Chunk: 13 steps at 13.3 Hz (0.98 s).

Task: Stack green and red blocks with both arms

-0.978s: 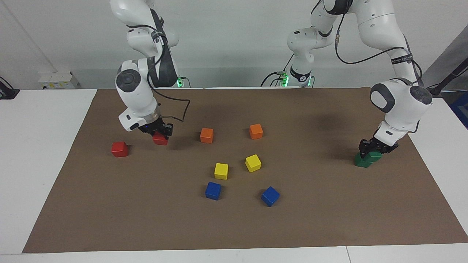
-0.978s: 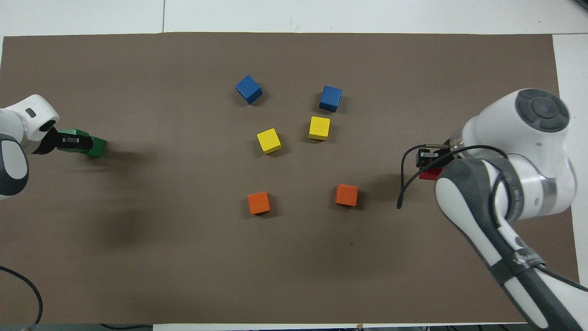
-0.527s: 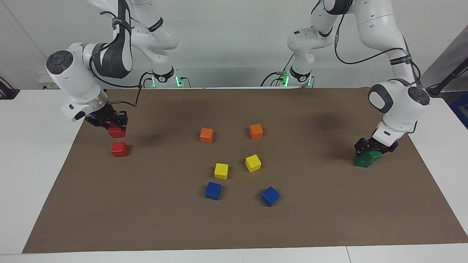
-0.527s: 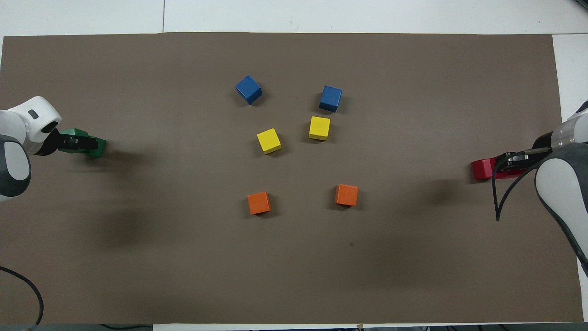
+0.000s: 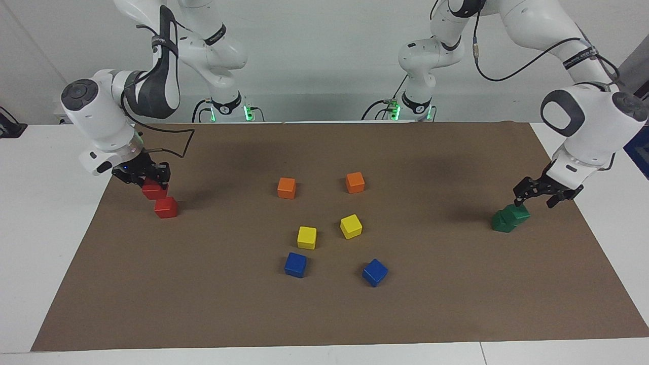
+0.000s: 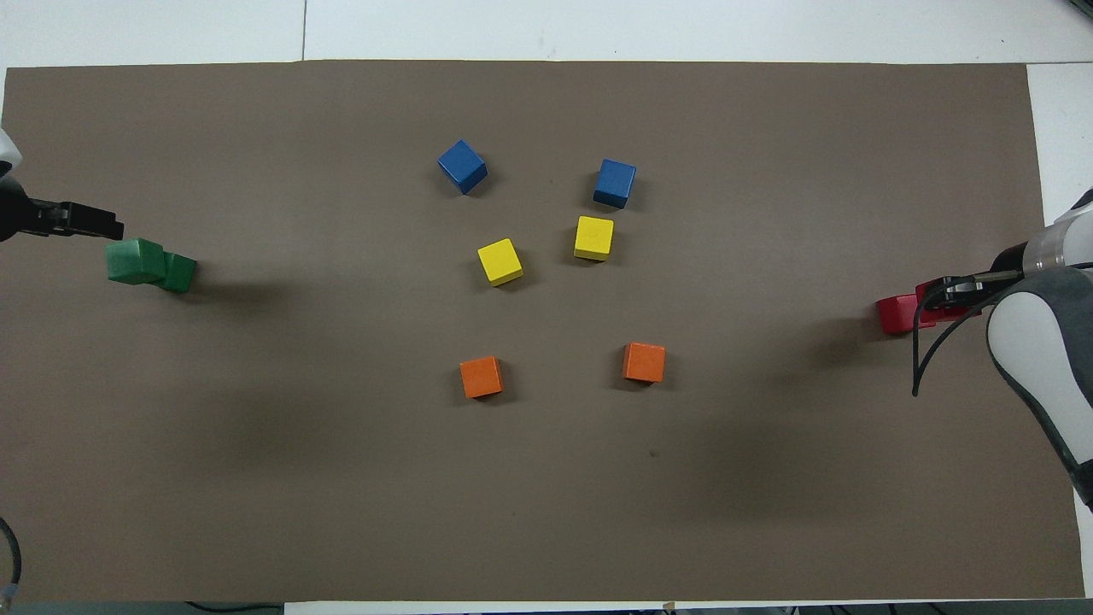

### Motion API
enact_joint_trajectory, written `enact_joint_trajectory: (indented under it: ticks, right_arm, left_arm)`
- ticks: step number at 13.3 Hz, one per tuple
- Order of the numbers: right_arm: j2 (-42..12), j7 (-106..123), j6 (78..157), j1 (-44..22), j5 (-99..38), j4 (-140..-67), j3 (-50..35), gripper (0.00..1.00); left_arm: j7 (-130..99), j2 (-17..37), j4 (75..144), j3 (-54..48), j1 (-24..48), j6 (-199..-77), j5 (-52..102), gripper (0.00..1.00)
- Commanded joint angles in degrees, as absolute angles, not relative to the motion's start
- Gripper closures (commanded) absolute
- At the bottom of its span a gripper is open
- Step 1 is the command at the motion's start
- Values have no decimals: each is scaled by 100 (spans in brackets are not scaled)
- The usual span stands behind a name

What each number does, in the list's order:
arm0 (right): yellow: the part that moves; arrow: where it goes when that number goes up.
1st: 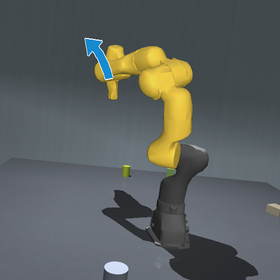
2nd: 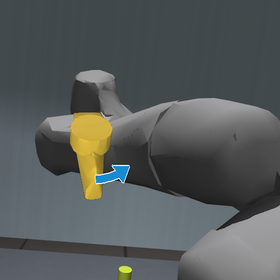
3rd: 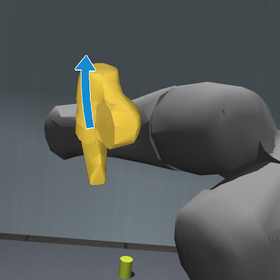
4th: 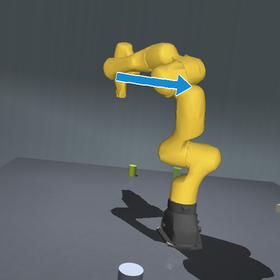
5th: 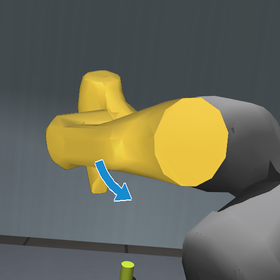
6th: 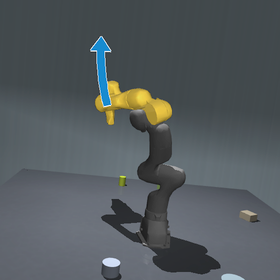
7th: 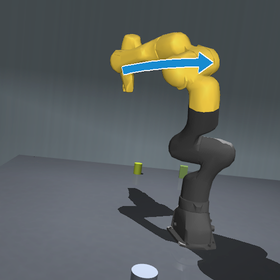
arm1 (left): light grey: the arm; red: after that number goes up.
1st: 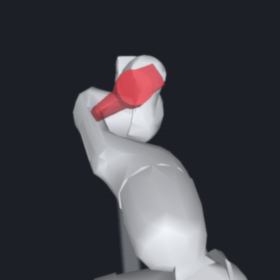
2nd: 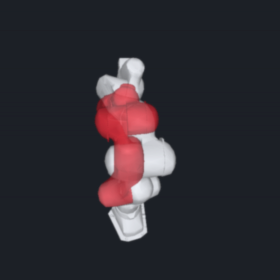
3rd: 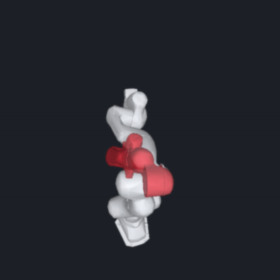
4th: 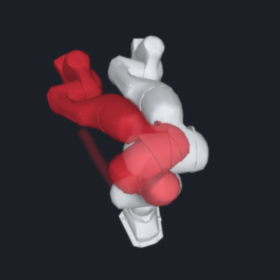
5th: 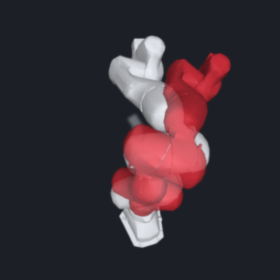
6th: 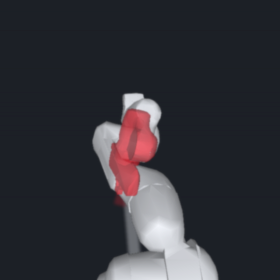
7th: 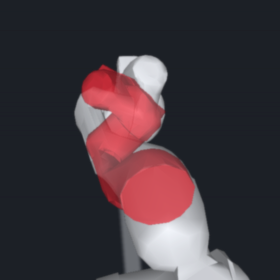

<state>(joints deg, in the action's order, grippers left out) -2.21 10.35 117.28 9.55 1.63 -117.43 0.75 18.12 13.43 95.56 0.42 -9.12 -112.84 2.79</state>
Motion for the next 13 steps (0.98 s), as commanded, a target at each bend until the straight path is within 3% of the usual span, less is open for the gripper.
enact_joint_trajectory:
  ticks: [1,4,8,13]
  right_arm:
    - [-290,1142,11970,1107,229,-11830,-9,100]
    - [-308,1169,12295,1116,229,-12023,-9,100]
    - [-395,1222,12401,1142,229,-12032,-9,100]
    - [-378,1599,12577,1204,229,-12208,-9,100]
  left_arm:
    - [1364,1143,9194,35,-705,-10654,290,0]
    - [-171,766,9220,-17,-519,-10363,272,0]
    - [-281,291,9220,-105,-413,-9608,281,0]
    - [-290,176,9185,-114,-299,-9150,272,0]
